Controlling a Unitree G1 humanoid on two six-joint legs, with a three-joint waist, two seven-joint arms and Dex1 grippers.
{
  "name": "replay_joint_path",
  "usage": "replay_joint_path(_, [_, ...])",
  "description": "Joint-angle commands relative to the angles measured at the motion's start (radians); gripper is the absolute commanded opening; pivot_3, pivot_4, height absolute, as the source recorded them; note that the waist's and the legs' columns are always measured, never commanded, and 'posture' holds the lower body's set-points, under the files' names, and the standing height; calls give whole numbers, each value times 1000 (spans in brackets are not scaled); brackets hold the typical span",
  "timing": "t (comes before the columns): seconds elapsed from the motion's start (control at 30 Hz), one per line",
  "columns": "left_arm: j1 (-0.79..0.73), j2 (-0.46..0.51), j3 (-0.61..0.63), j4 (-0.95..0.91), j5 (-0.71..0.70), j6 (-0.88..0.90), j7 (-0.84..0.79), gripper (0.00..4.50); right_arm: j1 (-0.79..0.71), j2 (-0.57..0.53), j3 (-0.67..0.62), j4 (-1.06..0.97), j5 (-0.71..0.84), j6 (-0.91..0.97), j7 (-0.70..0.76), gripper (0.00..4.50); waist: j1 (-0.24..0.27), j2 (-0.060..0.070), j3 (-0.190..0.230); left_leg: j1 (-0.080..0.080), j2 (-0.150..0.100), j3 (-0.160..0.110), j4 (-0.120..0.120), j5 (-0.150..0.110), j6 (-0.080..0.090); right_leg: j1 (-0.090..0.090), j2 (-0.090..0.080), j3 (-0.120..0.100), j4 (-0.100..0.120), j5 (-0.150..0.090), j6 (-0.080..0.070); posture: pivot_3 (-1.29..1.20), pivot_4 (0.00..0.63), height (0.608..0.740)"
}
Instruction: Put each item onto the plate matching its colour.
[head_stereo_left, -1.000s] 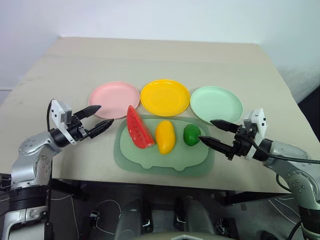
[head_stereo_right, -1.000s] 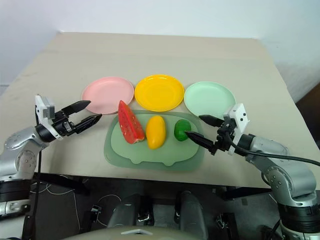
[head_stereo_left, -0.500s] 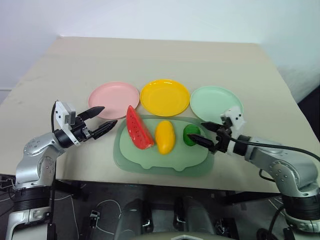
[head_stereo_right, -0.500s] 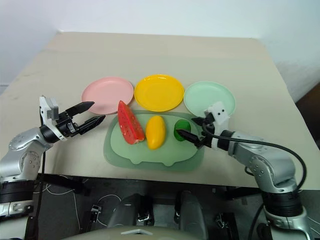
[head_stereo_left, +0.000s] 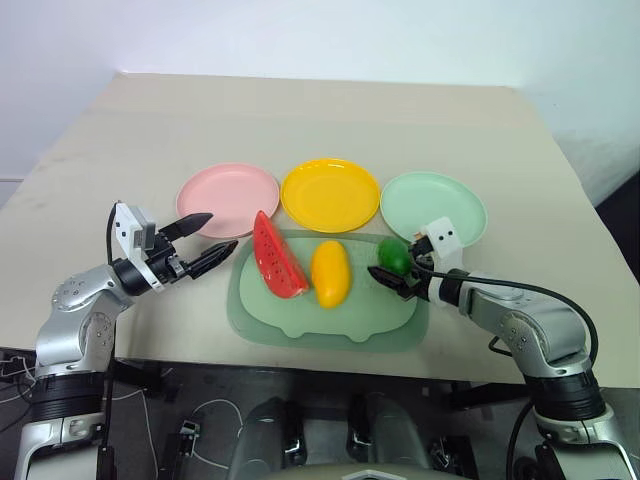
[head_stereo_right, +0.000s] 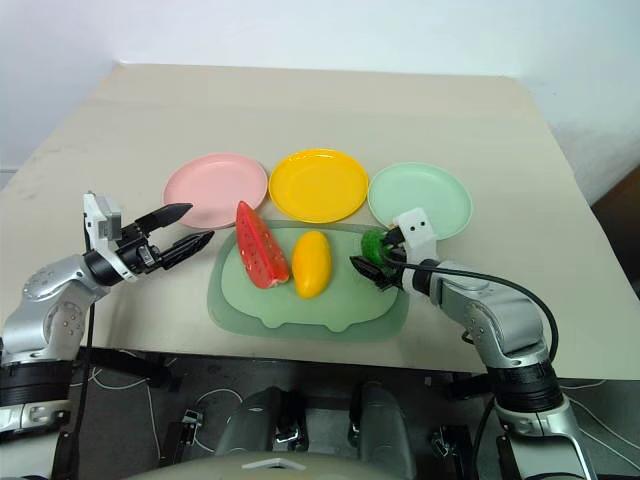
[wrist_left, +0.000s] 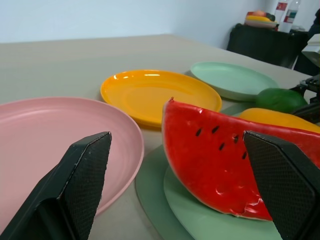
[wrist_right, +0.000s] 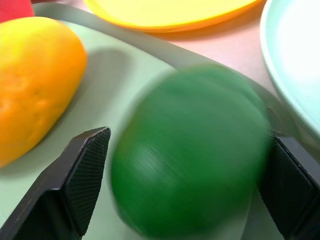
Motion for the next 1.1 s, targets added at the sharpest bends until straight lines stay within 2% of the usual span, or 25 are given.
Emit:
replay_joint_path(0.03, [-17,7,8,-7,7,-24,-3,4500,-10,-1,-41,-39,6,-29,25,3542,0,0,0,0,0,0,0,0,0,0,0,0,0,0,0,0,150,696])
replay_joint_path(0.1, [-15,6,8,-7,10,-27,-4,4500,-1,-11,-51,-68,17,-29,46,2867,0,0,0,0,0,0,0,0,0,0,0,0,0,0,0,0,150,696])
replay_joint_path(0.13, [-14,6,7,-7,11,-28,-5,4500,2,-15,-57,-79,22,-29,55,2775,0,0,0,0,0,0,0,0,0,0,0,0,0,0,0,0,150,696])
replay_joint_path(0.3, [-9,7,10,-11,11,-29,-7,4500,0,-53,-111,-151,89,2,122,2775,0,0,0,0,0,0,0,0,0,0,0,0,0,0,0,0,150,696])
replay_joint_path(0.43, [-4,10,15,-14,13,-29,-3,4500,-83,-62,-166,-117,108,14,111,2775,0,0,0,0,0,0,0,0,0,0,0,0,0,0,0,0,150,696])
replay_joint_path(0.63, [9,2,15,-33,10,-28,9,4500,-228,-95,-77,176,-77,-135,136,2775,-1,0,0,0,0,0,0,0,0,0,0,0,0,0,0,0,150,696])
replay_joint_path(0.87, [28,6,19,-58,6,-26,22,4500,-409,-54,-10,633,-251,-315,140,2775,-6,0,0,0,0,3,0,0,0,-1,0,0,3,1,2,0,150,696])
replay_joint_path(1.03, [44,12,31,-77,2,-21,33,4500,-440,-52,6,690,-287,-352,200,4375,-7,1,0,0,0,3,0,0,0,-2,0,1,5,2,4,0,150,696])
replay_joint_path(1.1, [47,14,34,-81,1,-20,37,4500,-442,-69,35,692,-343,-382,198,4479,-7,1,0,0,0,3,0,1,0,-3,0,1,5,2,4,0,150,696])
